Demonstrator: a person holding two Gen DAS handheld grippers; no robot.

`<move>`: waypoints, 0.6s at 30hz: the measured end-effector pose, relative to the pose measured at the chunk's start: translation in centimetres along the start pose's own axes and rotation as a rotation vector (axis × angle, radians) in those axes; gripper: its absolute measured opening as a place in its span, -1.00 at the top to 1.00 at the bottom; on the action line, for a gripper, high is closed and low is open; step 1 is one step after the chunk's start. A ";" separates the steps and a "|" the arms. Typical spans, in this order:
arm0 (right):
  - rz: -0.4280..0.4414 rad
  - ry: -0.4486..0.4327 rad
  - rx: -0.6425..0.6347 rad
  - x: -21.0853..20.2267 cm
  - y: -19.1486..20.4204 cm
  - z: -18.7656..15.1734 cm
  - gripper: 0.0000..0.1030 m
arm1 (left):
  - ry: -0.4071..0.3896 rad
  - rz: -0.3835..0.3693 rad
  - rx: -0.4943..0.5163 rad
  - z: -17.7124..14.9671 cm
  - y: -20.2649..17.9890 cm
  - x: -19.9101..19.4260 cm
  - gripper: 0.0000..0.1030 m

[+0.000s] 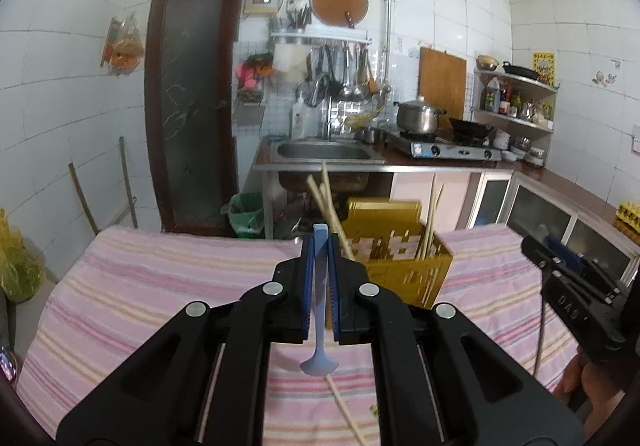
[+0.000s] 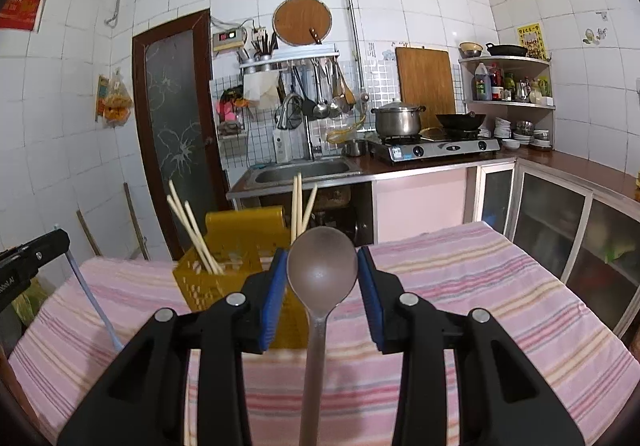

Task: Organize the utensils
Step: 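Lift both spoons and carry them above the yellow holder, then open both tools to drop the spoons into the yellow holder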

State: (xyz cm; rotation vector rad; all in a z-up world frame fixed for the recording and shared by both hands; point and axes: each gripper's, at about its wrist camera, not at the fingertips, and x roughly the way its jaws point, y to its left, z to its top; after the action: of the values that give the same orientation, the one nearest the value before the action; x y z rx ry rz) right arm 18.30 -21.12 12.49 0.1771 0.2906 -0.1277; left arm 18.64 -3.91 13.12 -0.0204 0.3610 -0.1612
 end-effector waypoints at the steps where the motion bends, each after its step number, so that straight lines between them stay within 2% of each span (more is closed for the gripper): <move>1: 0.005 -0.007 0.008 0.4 0.0 0.6 0.30 | -0.012 -0.006 0.001 0.8 -0.1 0.1 0.89; 8: 0.035 -0.079 0.018 3.0 1.0 5.4 0.30 | -0.120 -0.039 -0.010 6.5 -1.1 0.8 0.89; 13: 0.056 -0.124 0.026 6.1 2.2 8.7 0.30 | -0.173 -0.067 -0.018 10.0 -2.1 2.6 0.89; 18: 0.069 -0.139 0.044 9.8 3.0 9.7 0.30 | -0.168 -0.081 -0.010 10.7 -3.1 6.3 0.89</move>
State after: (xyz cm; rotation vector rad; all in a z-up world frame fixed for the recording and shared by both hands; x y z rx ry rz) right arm 30.75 -21.02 19.20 0.2204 0.1434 -0.0777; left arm 27.78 -8.10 21.04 -0.0583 0.1933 -0.2367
